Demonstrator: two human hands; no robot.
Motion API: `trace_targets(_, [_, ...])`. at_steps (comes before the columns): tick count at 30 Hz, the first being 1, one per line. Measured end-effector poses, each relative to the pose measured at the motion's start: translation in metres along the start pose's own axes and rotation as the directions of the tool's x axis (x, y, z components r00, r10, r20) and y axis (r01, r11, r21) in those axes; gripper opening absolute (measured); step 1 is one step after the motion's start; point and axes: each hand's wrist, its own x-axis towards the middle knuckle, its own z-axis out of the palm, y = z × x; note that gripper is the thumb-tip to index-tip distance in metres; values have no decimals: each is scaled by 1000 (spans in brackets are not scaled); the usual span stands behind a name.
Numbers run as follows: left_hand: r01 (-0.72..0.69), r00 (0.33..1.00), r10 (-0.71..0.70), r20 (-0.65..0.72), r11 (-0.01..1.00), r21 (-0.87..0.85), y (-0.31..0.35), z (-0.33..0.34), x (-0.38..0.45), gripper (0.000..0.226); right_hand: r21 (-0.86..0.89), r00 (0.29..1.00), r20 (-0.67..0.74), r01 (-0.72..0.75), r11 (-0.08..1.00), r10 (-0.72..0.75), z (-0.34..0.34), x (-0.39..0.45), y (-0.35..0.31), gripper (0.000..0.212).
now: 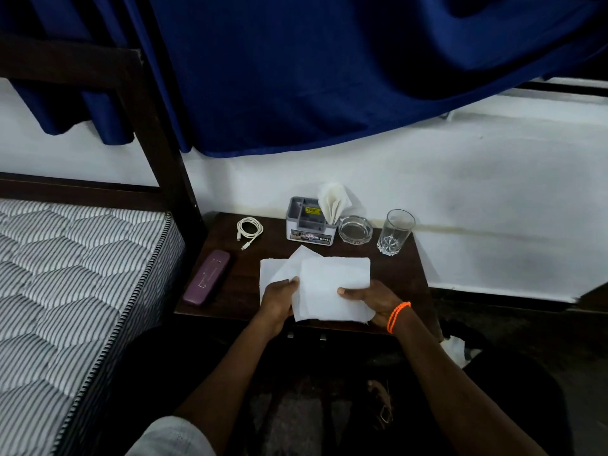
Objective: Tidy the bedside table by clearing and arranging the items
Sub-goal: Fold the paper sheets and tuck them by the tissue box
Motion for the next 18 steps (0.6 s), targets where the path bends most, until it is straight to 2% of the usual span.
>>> trace_targets(2, [-15,1000,15,5,1000,12,-2,0,-1,12,1,1000,-12,-4,1000,4,2,-1,1,47])
trace_targets(6, [41,999,-40,33,999,-34,0,0,1,16,73,999,25,-34,997,32,7,0,5,47])
trace_targets(11, [110,994,-106,36,984,-138,-2,6,0,35,101,998,24,-61,993,59,15,1,10,51])
trace_targets(13, [82,995,-75,71,991,-101,0,6,-2,39,104,998,23,-64,992,62,17,0,10,52])
trace_targets(16, [1,989,2,148,1000,-23,-9,0,2,70,157,998,39,-54,986,48,20,-1,9,51])
trace_targets(17, [-17,987,19,157,1000,-15,-11,-1,3,70,188,998,49,-46,981,38,22,-2,8,51])
trace_targets(18, [-36,988,39,151,999,-19,-13,-1,3,59,219,997,67,-39,975,25,24,-3,7,50])
